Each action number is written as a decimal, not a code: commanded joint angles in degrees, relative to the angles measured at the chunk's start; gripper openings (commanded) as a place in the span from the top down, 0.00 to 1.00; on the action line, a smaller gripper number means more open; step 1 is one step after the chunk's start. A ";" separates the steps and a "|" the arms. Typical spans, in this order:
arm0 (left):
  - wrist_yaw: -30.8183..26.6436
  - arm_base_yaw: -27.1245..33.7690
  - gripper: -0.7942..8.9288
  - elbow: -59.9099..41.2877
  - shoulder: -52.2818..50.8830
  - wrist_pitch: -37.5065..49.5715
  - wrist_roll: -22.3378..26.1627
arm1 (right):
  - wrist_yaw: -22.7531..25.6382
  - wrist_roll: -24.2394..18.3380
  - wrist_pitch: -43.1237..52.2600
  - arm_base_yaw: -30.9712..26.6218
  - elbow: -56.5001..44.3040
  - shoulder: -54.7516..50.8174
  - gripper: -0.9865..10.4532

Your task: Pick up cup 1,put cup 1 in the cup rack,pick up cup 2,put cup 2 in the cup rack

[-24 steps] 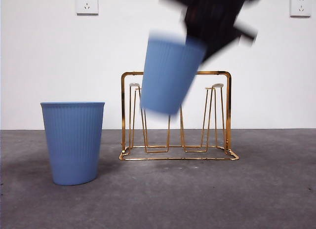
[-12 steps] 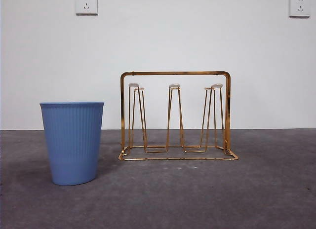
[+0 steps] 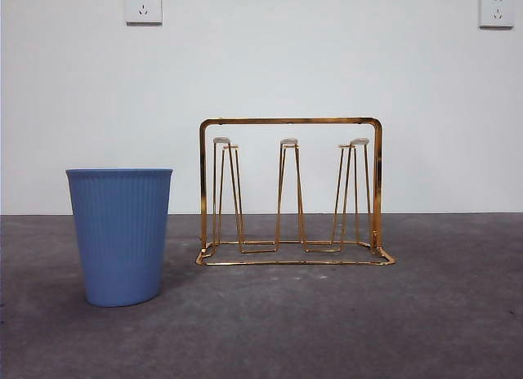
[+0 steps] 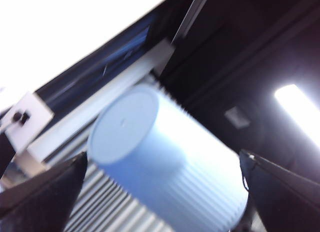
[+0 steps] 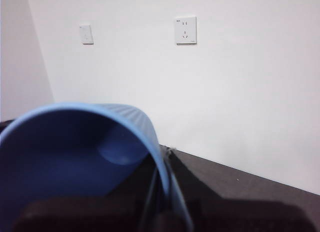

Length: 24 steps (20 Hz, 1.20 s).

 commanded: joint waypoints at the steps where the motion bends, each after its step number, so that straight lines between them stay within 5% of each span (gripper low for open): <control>1: -0.79 -0.15 0.27 0.11 0.37 0.92 -1.03 | -0.11 -0.33 1.79 0.11 -0.96 0.55 0.93; 11: -2.27 -0.15 0.28 0.11 0.37 2.67 -1.01 | -2.27 -0.26 5.68 0.11 -1.09 4.81 0.93; 16: -3.32 -0.15 0.44 0.09 0.37 2.67 -0.96 | -2.27 -0.31 3.67 0.11 -1.09 5.29 0.93; 24: -3.32 -0.15 0.44 0.09 0.37 2.69 -0.70 | -2.23 -1.81 -2.16 0.11 -1.09 5.29 0.93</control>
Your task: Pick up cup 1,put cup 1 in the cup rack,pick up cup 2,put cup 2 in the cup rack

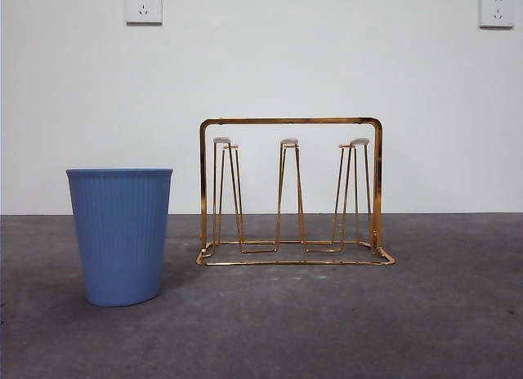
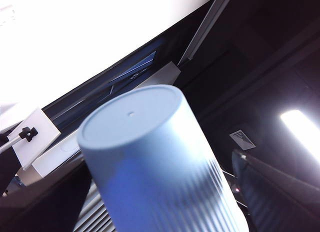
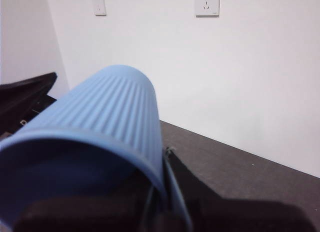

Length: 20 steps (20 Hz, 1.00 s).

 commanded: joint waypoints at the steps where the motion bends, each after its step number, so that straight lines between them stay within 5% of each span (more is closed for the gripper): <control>1: 0.48 -0.15 0.44 0.11 -0.20 1.95 0.39 | 0.31 -0.66 -1.95 0.04 -0.50 0.48 0.93; 4: 0.76 -0.15 0.44 0.09 -0.20 1.70 0.44 | 0.35 -0.68 -2.97 0.02 -0.50 0.48 0.93; 8: 1.86 -0.15 0.63 0.09 -0.20 0.90 0.52 | 0.46 -1.68 -4.26 0.02 -0.50 0.48 0.93; 13: 3.23 -0.15 0.63 0.11 -0.20 0.44 0.63 | 0.46 -1.66 -5.77 0.02 -0.50 0.48 0.92; 17: 3.28 -0.15 0.93 0.09 -0.20 -1.18 1.03 | 0.46 -1.64 -6.93 0.02 -0.50 0.48 0.91; 20: 3.48 -0.15 0.93 0.09 -0.20 -2.25 2.10 | 0.46 -1.51 -7.32 0.02 -0.50 0.44 0.88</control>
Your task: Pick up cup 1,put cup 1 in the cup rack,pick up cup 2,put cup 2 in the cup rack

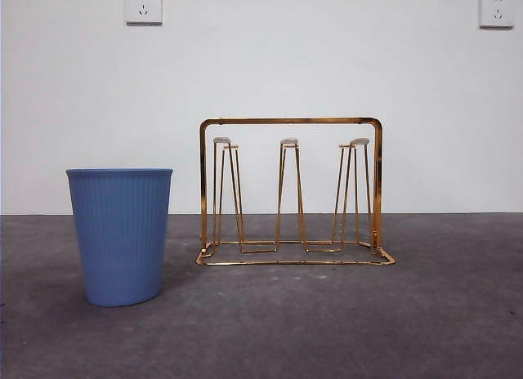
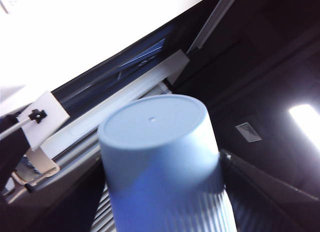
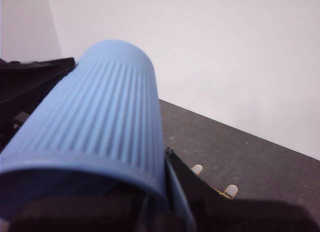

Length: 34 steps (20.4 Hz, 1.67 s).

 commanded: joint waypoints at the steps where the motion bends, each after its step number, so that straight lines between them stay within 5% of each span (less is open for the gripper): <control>1: 1.27 -0.22 0.93 0.11 -0.24 1.36 2.82 | 0.42 -0.11 -1.99 0.02 -0.70 0.81 0.81; 3: 1.27 -0.20 0.93 0.11 -0.24 1.11 4.72 | 0.42 -0.11 -4.33 0.02 -0.68 0.81 0.74; 8: 1.11 0.17 0.93 0.11 -0.26 -1.84 7.78 | 0.50 0.28 -14.32 0.02 -0.68 -0.94 0.74; 15: -1.36 0.17 0.93 0.79 -0.26 -11.65 19.58 | 4.42 2.93 -37.29 0.02 -0.68 -6.91 0.75; 23: -23.23 -5.03 0.93 2.89 0.31 -24.00 50.29 | 7.82 5.51 -47.45 0.02 -0.68 -14.75 0.75; 34: -35.04 -9.73 0.93 11.34 11.91 -26.73 64.04 | 8.63 5.73 -47.82 0.02 -0.68 -17.66 0.75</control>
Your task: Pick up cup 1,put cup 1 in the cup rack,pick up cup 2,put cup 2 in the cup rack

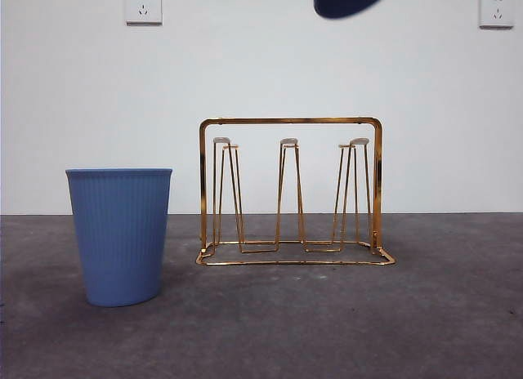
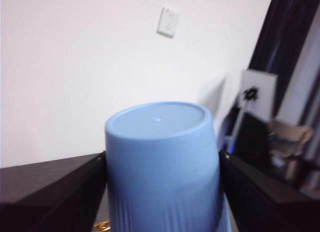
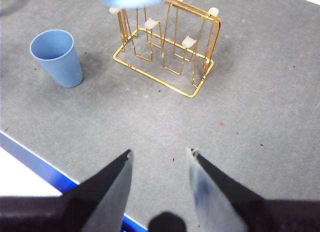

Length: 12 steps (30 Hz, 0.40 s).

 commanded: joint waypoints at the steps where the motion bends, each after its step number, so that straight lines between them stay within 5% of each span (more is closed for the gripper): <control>1: -3.21 -0.79 0.93 4.00 3.54 -2.47 5.81 | 0.20 0.66 -1.29 0.04 -0.46 -0.59 0.75; 12: -8.26 -0.20 0.93 11.02 14.53 -5.29 9.07 | 0.37 0.55 -1.40 0.04 -0.48 -1.88 0.75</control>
